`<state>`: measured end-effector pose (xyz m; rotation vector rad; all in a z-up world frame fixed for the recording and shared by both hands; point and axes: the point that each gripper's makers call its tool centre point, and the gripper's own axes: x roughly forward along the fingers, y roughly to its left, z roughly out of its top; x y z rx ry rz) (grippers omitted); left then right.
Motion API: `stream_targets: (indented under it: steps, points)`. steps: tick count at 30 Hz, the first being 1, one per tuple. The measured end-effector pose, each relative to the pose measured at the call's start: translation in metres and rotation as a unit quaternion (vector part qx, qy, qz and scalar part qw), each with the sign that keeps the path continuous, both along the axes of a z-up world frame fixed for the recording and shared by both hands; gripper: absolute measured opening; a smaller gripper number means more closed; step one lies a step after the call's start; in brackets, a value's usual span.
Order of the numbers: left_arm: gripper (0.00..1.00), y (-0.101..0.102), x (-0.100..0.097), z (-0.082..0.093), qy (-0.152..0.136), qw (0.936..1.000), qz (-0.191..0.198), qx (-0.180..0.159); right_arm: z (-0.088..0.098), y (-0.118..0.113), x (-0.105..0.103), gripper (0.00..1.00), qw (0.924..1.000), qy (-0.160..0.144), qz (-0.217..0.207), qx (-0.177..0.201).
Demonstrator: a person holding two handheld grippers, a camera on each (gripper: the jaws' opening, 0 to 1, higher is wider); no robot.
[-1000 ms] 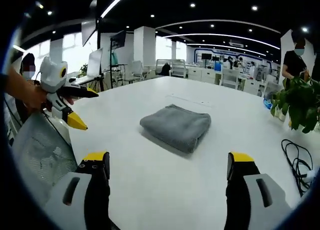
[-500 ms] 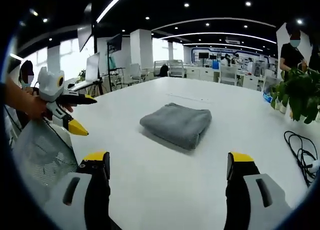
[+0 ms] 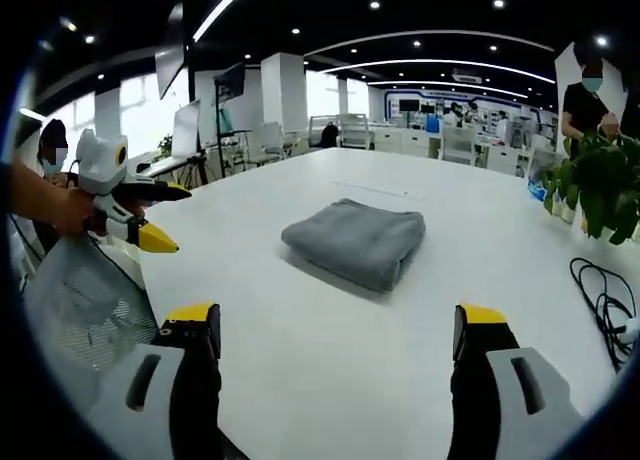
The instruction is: Fold the towel on the table until its edges align and the towel forms a compact rectangular stack.
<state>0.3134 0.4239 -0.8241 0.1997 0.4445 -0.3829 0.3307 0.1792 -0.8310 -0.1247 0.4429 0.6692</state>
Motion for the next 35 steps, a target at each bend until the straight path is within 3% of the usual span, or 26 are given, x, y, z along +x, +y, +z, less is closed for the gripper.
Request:
stream_targets:
  steps: [13, 24, 35]
  points:
    - [0.94, 0.0, 0.0, 0.001, -0.002, 1.0, 0.004, -0.007, 0.0, -0.002, -0.001, 0.98, 1.0, -0.003, -0.001, -0.008]
    - [0.92, -0.014, -0.008, 0.005, -0.006, 0.9998, -0.014, 0.008, 0.002, -0.007, 0.002, 0.97, 0.9998, -0.009, -0.014, -0.007]
    - [0.9, -0.013, -0.011, 0.009, -0.003, 1.0, -0.002, -0.002, 0.005, -0.007, 0.001, 0.97, 0.9998, -0.014, -0.017, -0.004]
